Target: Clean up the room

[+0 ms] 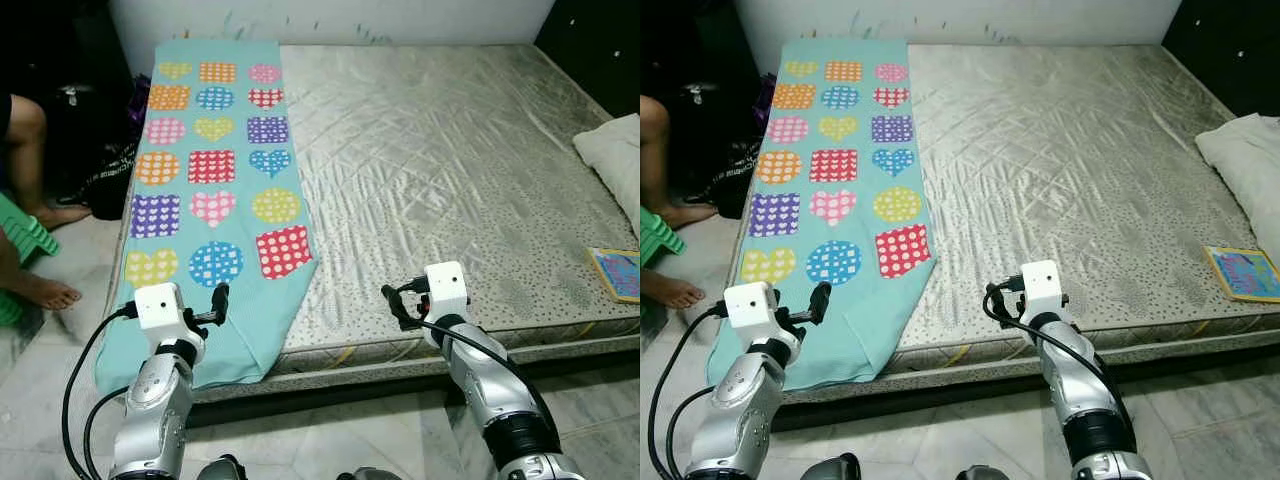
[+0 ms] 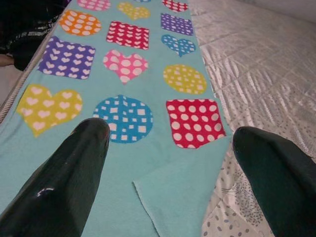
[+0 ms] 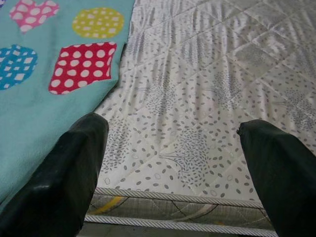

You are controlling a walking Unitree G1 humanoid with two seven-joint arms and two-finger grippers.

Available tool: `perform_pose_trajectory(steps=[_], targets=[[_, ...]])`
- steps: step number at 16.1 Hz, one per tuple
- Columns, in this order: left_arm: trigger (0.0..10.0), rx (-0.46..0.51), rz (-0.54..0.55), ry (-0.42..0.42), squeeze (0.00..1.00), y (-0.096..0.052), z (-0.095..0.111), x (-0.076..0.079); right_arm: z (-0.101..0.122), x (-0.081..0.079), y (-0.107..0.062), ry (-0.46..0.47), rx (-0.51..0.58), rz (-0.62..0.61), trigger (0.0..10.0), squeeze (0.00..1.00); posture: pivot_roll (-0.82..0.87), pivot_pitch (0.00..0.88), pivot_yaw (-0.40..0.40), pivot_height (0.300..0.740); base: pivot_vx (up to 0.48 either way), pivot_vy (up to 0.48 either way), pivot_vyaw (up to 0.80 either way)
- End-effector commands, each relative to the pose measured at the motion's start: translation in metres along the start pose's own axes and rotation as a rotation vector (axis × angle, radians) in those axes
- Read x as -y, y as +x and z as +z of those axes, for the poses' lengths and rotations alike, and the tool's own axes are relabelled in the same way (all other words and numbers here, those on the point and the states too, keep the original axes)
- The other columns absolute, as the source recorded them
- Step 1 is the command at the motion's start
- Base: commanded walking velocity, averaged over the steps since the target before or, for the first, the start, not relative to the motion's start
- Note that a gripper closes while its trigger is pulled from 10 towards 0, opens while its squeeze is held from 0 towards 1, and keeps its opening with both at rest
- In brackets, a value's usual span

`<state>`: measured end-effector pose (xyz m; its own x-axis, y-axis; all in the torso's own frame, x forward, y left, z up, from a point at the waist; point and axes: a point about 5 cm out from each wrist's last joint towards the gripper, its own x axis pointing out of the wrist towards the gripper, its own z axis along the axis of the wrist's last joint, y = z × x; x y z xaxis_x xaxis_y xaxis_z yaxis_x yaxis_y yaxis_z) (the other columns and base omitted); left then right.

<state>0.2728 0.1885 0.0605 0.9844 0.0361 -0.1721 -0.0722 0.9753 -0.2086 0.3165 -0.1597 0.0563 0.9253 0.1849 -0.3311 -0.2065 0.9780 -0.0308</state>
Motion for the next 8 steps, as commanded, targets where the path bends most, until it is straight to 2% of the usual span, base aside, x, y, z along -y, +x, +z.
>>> perform_pose_trajectory(steps=[1, 5, 8], targets=[[10.0, -0.016, 0.008, 0.003, 0.0, -0.0019, -0.0024, -0.0017, -0.0052, 0.0028, -0.0023, 0.001, -0.024, -0.01, 10.0, 0.0, -0.15, 0.158, -0.055, 0.74, 0.0, 0.0, 0.0], [10.0, -0.015, 0.01, -0.002, 0.0, -0.0011, -0.0022, -0.0017, -0.0051, 0.0028, -0.0018, 0.0, -0.026, -0.01, 10.0, 0.0, -0.15, 0.155, -0.055, 0.74, 0.0, 0.0, 0.0], [10.0, -0.012, 0.008, -0.001, 0.0, -0.0006, -0.0016, -0.0018, -0.0048, 0.0027, -0.0015, 0.0, -0.027, -0.011, 10.0, 0.0, -0.15, 0.154, -0.054, 0.74, 0.0, 0.379, 0.0]])
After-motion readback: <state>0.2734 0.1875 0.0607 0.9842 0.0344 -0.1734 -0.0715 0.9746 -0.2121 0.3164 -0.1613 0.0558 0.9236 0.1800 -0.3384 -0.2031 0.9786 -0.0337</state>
